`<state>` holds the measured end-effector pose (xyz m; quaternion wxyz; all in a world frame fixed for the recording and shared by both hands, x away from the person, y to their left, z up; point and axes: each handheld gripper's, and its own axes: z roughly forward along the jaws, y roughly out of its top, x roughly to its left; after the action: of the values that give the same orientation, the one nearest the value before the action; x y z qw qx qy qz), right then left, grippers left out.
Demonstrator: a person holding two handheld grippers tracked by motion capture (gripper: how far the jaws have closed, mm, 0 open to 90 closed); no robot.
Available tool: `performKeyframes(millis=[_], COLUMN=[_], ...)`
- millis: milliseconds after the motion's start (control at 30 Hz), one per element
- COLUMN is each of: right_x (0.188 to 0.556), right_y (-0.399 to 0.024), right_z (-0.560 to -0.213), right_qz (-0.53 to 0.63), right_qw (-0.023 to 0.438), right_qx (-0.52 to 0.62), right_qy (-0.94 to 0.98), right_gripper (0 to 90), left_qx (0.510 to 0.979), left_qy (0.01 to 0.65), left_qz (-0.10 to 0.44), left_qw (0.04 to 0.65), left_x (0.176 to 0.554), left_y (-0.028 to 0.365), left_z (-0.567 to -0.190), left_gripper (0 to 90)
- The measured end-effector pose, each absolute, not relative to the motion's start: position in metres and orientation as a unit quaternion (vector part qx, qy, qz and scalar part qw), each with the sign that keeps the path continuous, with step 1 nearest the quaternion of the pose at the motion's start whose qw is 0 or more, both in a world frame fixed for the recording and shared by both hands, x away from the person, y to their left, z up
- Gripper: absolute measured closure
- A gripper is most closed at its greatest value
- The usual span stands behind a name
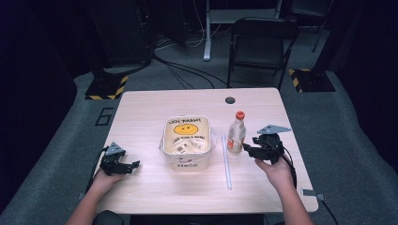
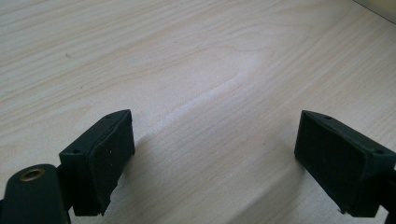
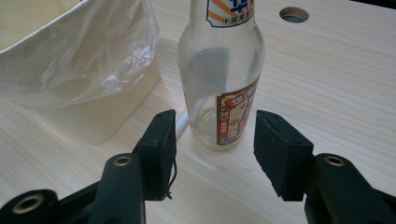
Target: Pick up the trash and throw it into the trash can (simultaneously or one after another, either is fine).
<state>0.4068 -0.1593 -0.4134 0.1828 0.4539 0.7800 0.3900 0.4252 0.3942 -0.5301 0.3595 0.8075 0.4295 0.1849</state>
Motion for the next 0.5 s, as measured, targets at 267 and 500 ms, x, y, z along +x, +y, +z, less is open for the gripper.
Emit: performKeyframes(millis=[267, 500], right_x=[0.413, 0.418], right_y=[-0.159, -0.158], right_z=[-0.407, -0.4], right_qz=[0.391, 0.39], right_qw=[0.184, 0.181], right_qx=[0.462, 0.467], right_qy=[0.774, 0.773], right_gripper=[47.2, 48.4], left_qx=[0.808, 0.808], left_qy=[0.429, 0.429], left_qz=[0.185, 0.185], left_qw=[0.36, 0.36], left_x=[0.425, 0.425], left_y=[0.394, 0.394], left_z=[-0.53, -0.53], left_gripper=[12.0, 12.0])
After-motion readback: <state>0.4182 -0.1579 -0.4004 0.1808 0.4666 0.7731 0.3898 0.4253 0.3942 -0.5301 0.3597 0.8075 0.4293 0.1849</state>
